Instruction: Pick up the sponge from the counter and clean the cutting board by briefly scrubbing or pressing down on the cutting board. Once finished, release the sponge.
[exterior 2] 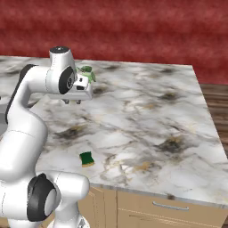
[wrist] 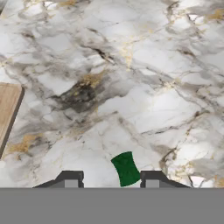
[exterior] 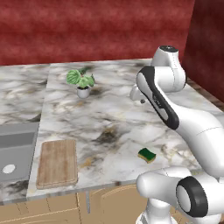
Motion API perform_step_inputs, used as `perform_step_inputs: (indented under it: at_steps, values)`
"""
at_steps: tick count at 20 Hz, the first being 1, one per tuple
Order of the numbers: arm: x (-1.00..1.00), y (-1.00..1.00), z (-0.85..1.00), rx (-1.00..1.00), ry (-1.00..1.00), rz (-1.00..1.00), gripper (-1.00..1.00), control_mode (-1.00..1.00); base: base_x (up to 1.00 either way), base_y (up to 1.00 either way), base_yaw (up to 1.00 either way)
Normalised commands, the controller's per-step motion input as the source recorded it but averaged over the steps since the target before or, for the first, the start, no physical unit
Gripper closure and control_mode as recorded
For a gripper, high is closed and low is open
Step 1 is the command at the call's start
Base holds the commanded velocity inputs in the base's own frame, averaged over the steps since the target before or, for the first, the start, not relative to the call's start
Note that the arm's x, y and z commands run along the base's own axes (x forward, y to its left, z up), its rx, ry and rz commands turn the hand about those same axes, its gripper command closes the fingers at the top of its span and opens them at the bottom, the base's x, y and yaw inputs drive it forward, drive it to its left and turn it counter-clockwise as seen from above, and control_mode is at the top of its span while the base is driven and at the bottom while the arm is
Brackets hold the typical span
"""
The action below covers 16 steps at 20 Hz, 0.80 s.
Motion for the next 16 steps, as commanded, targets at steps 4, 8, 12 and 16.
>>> perform_step_inputs:
  at_steps: [4,8,12,16]
  values:
    - [-0.13,0.00,0.00,0.00,-0.02,0.00,-1.00,-1.00,0.00,0.00,0.00]
    - [0.00,0.00,0.00,0.00,0.00,0.00,-1.00,1.00,-0.09,0.38,0.00]
    - [0.00,0.00,0.00,0.00,0.00,0.00,-1.00,1.00,0.00,0.67,0.00]
    - [0.00,0.00,0.00,0.00,0.00,0.00,-1.00,1.00,0.00,0.63,0.00]
